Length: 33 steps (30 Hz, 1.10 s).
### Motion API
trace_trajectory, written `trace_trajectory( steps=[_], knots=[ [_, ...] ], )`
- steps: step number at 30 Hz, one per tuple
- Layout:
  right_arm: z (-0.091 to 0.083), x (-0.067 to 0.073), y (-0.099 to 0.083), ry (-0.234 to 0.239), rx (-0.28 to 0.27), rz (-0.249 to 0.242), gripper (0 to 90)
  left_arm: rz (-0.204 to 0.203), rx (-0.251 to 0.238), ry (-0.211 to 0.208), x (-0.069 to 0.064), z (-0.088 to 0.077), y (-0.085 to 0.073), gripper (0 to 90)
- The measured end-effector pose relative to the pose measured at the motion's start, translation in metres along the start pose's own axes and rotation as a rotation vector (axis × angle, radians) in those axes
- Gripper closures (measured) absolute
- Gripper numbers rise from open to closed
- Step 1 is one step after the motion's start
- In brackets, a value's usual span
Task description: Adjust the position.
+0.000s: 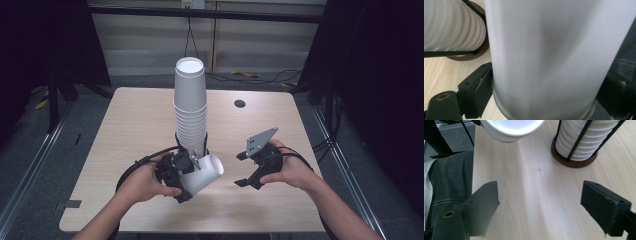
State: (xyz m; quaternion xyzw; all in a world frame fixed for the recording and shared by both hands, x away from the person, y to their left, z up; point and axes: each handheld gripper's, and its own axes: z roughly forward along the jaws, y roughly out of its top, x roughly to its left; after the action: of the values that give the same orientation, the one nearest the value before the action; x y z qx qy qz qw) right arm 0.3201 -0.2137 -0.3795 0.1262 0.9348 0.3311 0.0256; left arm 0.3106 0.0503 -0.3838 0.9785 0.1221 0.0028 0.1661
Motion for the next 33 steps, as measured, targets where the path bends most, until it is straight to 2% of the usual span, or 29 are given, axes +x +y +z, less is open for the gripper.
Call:
trace_trajectory(
  steps=[2, 6, 11, 12, 13, 16, 17, 19, 24, 25, 28, 33],
  knots=[
    [0.0, 0.0, 0.001, 0.004, 0.002, -0.008, 14.5, 0.018, 0.013, 0.006, 0.001, 0.0, 0.002, 12.0],
    [0.002, 0.002, 0.004, 0.013, 0.014, -0.013, 14.5, 0.005, 0.013, 0.003, 0.0, 0.004, 0.005, 12.0],
    [0.004, 0.003, 0.008, 0.024, 0.016, -0.026, 14.5, 0.014, 0.018, -0.004, 0.001, 0.007, 0.009, 12.0],
    [0.004, 0.003, 0.009, 0.027, 0.019, -0.03, 14.5, 0.021, 0.017, -0.006, 0.001, 0.008, 0.01, 12.0],
    [0.004, 0.004, 0.01, 0.027, 0.02, -0.03, 14.5, 0.007, 0.006, -0.007, 0.0, 0.008, 0.011, 12.0],
    [0.002, 0.004, 0.013, 0.032, 0.009, -0.033, 14.5, 0.006, 0.001, -0.008, 0.0, 0.009, 0.013, 11.9],
    [0.002, 0.004, 0.013, 0.031, 0.003, -0.041, 14.5, 0.022, 0.002, -0.008, 0.001, 0.009, 0.014, 12.0],
    [0.002, 0.004, 0.015, 0.035, -0.004, -0.039, 14.5, 0.013, -0.003, -0.015, -0.001, 0.01, 0.016, 12.0],
    [0.002, 0.005, 0.02, 0.048, -0.016, -0.041, 14.6, 0.024, -0.016, -0.02, -0.003, 0.01, 0.021, 12.0],
    [0.002, 0.006, 0.021, 0.051, -0.017, -0.04, 14.6, 0.039, -0.016, -0.023, -0.002, 0.01, 0.022, 12.0],
    [0.004, 0.006, 0.024, 0.066, -0.03, -0.044, 14.7, 0.033, -0.026, -0.034, -0.004, 0.011, 0.024, 11.9],
    [0.007, 0.007, 0.029, 0.072, -0.008, -0.053, 14.7, 0.043, -0.019, -0.029, -0.005, 0.013, 0.027, 11.9]
  ],
)
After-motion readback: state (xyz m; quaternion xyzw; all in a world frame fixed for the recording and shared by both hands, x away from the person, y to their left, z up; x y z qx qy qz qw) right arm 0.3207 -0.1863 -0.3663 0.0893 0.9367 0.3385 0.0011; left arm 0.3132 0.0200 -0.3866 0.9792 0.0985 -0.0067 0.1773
